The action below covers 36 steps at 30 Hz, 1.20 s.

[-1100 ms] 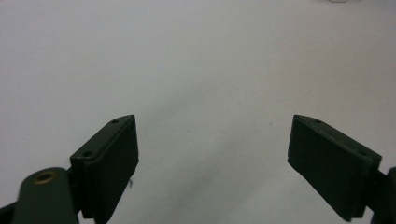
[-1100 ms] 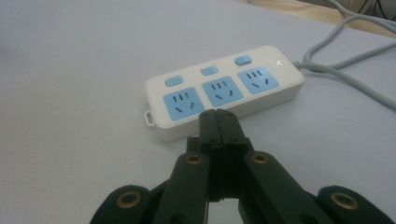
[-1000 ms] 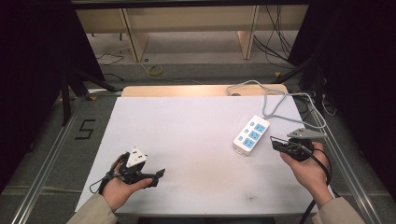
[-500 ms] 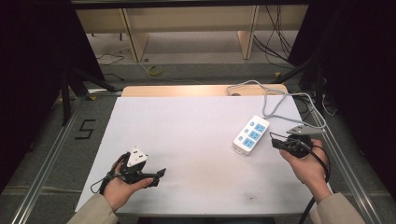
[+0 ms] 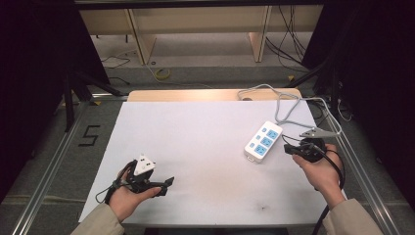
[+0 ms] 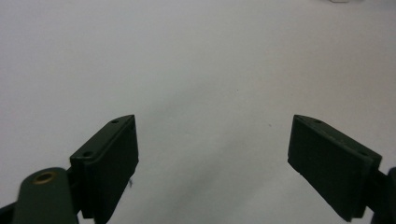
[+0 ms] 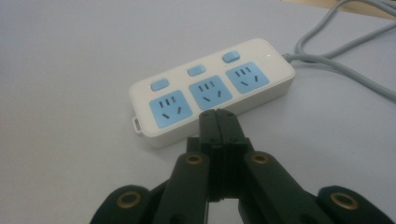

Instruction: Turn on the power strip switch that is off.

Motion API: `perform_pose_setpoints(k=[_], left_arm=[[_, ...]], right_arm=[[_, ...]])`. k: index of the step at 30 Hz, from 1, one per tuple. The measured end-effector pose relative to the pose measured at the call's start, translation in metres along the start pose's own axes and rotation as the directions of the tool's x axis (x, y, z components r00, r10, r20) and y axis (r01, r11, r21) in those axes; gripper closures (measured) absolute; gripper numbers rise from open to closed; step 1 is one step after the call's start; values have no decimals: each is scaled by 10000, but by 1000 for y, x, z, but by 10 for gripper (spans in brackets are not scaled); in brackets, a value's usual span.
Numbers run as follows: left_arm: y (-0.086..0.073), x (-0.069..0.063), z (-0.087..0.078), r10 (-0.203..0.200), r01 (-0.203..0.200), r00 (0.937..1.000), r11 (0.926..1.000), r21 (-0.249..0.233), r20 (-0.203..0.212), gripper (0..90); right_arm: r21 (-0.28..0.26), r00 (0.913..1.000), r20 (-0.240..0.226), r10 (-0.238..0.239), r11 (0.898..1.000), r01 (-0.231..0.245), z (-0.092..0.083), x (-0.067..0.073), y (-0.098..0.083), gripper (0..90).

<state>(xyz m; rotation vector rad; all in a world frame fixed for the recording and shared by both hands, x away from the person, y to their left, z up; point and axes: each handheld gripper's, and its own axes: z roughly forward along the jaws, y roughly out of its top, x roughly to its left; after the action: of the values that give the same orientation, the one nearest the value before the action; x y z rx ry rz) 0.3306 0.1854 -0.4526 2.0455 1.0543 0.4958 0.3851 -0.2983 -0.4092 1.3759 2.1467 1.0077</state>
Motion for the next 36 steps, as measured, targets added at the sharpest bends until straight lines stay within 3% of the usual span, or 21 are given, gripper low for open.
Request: perform_pose_setpoints(k=[36], left_arm=[[0,0,-1,2,-2,9999,10000,21,123,159]], right_arm=[[663,9999,156,60,9978,-70,23,-2,17,900]])
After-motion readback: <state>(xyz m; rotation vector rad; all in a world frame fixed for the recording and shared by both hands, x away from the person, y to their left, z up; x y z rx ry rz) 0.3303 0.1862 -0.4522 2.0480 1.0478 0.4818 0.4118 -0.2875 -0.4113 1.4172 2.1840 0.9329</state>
